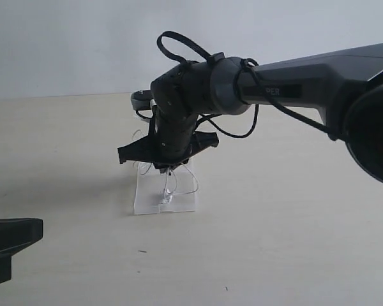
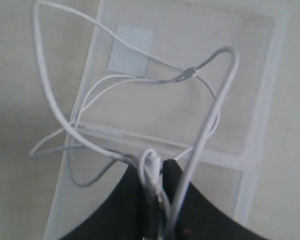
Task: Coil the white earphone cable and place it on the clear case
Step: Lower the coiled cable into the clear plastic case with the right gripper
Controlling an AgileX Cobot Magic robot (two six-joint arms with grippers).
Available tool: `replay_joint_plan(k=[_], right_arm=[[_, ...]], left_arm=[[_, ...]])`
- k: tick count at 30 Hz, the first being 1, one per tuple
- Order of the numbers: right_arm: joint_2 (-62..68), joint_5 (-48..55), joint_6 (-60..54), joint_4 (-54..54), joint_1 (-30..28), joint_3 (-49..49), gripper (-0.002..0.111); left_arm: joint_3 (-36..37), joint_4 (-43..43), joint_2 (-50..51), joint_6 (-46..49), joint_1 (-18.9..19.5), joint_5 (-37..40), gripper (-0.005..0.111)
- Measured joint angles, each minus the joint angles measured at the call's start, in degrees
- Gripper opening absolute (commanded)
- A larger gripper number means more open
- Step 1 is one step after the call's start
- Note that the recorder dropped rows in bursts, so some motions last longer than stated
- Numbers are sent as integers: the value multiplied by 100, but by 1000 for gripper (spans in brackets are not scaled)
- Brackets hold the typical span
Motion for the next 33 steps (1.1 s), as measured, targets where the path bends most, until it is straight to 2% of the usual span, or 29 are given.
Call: replay_joint_plan(k=[7,9,10,11,13,15,20,27,33], right_arm=[[263,17,-240,388,-35,-23,1],[267,52,-386,415,-35,-23,14],[267,52,-402,440,-35,-23,24],[267,64,-429,498,-35,-23,40],[267,72,-437,576,-35,-23,59],[246,88,-441,701,-35,-23,65],[141,406,-441,823,-35,-173,65],[106,1368,-452,837,-35,-925,65],[108,1623,-463,837,-35,-1199,65]], left_arm=[[0,0,0,0,0,-23,0],[0,0,0,0,0,-35,0],[0,0,0,0,0,-35,0],[0,0,0,0,0,-35,0],[0,0,0,0,0,-35,0],[0,0,0,0,0,-44,0],[0,0,0,0,0,-44,0],[0,0,0,0,0,-48,0],[0,0,0,0,0,-58,0]])
